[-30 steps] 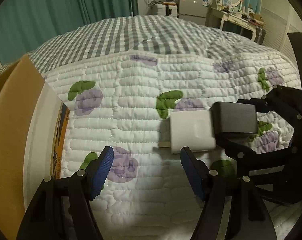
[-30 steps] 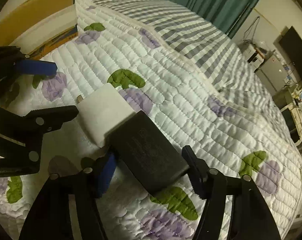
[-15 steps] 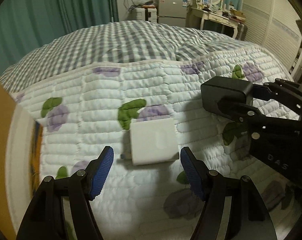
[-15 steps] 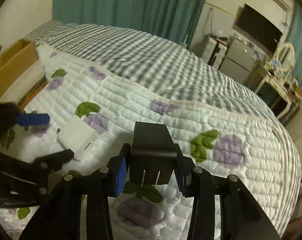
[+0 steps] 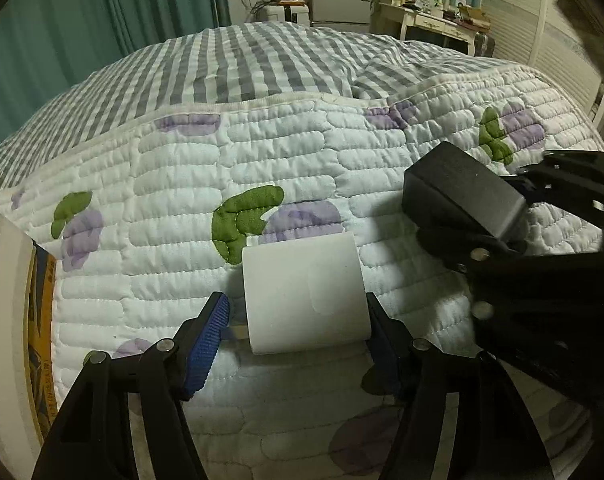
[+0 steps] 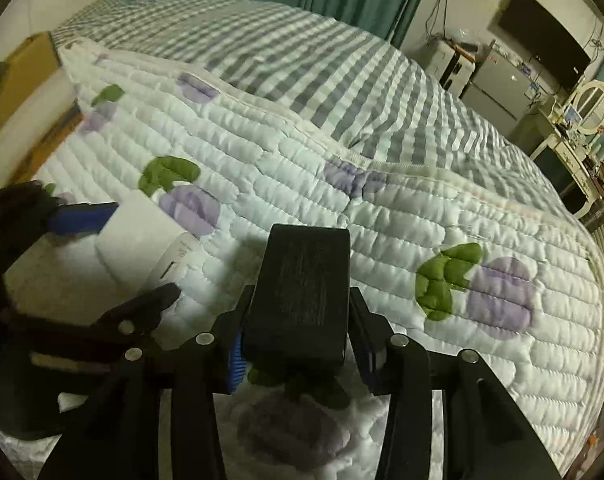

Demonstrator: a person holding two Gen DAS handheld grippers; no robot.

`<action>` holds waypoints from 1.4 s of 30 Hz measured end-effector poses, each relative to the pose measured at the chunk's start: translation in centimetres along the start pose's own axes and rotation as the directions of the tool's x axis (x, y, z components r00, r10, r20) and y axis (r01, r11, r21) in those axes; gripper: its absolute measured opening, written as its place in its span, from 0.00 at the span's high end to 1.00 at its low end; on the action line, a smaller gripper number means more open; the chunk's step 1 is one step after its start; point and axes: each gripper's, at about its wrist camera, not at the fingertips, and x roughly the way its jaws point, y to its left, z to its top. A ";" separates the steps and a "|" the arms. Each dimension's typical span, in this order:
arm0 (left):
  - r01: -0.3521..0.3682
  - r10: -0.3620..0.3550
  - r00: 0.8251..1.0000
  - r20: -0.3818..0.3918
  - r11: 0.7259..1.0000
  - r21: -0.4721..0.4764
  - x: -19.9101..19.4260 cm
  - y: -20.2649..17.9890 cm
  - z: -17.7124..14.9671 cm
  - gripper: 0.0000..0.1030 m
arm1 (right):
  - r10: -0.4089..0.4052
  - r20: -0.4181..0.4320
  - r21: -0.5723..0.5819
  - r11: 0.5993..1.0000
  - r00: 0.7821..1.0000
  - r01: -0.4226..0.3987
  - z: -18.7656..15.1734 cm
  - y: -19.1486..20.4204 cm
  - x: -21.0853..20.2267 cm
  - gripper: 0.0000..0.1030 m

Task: Organize rigid objects
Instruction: 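Grasp the white square charger with the left tool while the right tool grasps the black box, then carry the charger and black box into the cardboard box and open both tools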

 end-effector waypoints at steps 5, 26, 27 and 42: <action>0.022 -0.022 1.000 0.000 0.999 0.025 -0.8 0.2 -0.4 0.35 | -0.014 -0.001 0.020 1.000 1.000 0.014 -0.2 0.0 0.3 0.61; 0.052 -0.057 0.990 0.130 0.998 0.044 -15.0 3.4 -2.0 0.35 | -0.162 0.137 0.114 0.982 0.977 0.147 -3.2 3.8 -13.9 0.63; 0.053 -0.058 0.989 0.137 0.998 0.042 -15.9 3.7 -2.0 0.35 | -0.162 0.140 0.110 0.983 0.977 0.148 -3.0 4.1 -14.5 0.63; -0.034 0.035 0.943 0.330 0.999 -0.011 -29.2 14.7 -1.0 0.35 | -0.153 0.341 0.013 0.987 0.928 0.158 3.9 14.3 -28.0 0.63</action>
